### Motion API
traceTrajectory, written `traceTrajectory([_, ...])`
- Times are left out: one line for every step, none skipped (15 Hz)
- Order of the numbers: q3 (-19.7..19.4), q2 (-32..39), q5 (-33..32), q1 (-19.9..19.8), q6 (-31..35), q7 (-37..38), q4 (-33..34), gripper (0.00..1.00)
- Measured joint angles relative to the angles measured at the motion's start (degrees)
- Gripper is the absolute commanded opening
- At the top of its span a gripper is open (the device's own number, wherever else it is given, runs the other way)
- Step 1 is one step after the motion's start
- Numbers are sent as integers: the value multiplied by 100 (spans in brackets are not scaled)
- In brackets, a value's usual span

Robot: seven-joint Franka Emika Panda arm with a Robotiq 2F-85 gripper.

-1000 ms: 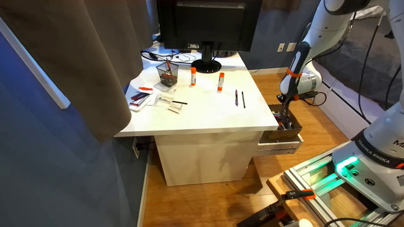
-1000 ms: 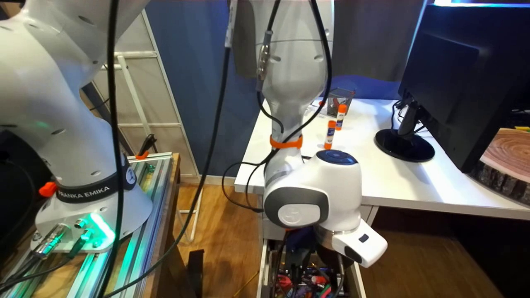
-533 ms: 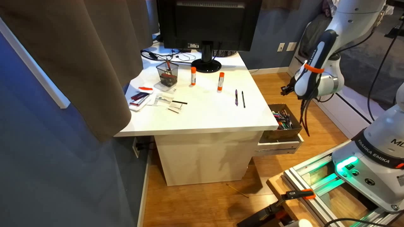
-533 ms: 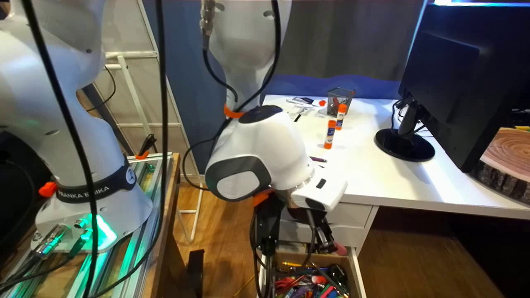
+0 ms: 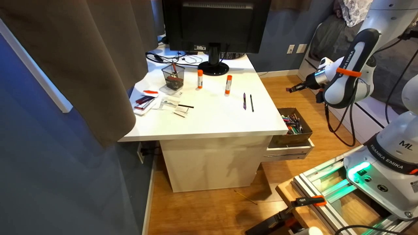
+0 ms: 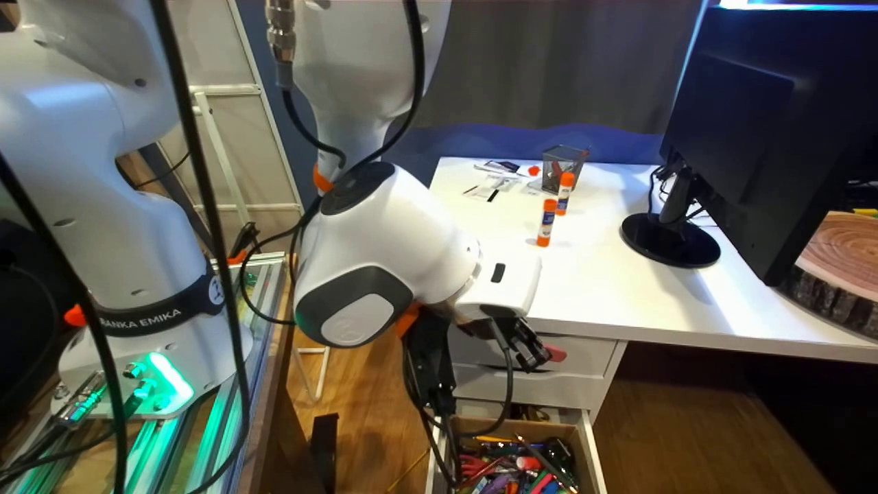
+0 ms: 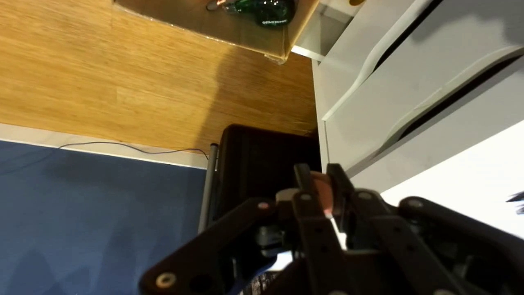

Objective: Remove the pen from the box

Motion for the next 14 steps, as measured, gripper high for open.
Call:
traceTrajectory([10,0,-14,0,0,0,2,13])
traceTrajectory([28,0,-14,2,0,0,3,13])
traceTrajectory([40,0,-14,1,0,0,3,3])
traceTrajectory([45,0,-14,2,0,0,3,3])
traceTrajectory([49,0,-10,2,-4,0,5,3])
traceTrajectory([69,-6,-10,3,0,0,16,3])
traceTrajectory([111,-31,-10,16,38,-35,40,3])
traceTrajectory([161,-78,-10,56,116,-98,73,3])
traceTrajectory([209,-148,-10,126,214,-186,111,3])
traceTrajectory([254,-243,-10,214,289,-274,142,3])
traceTrajectory([298,-363,-11,320,362,-354,152,3])
traceTrajectory([343,-484,-15,424,403,-417,148,3])
traceTrajectory([397,-597,-41,522,407,-453,147,3])
traceTrajectory([458,-696,-74,611,401,-461,149,3])
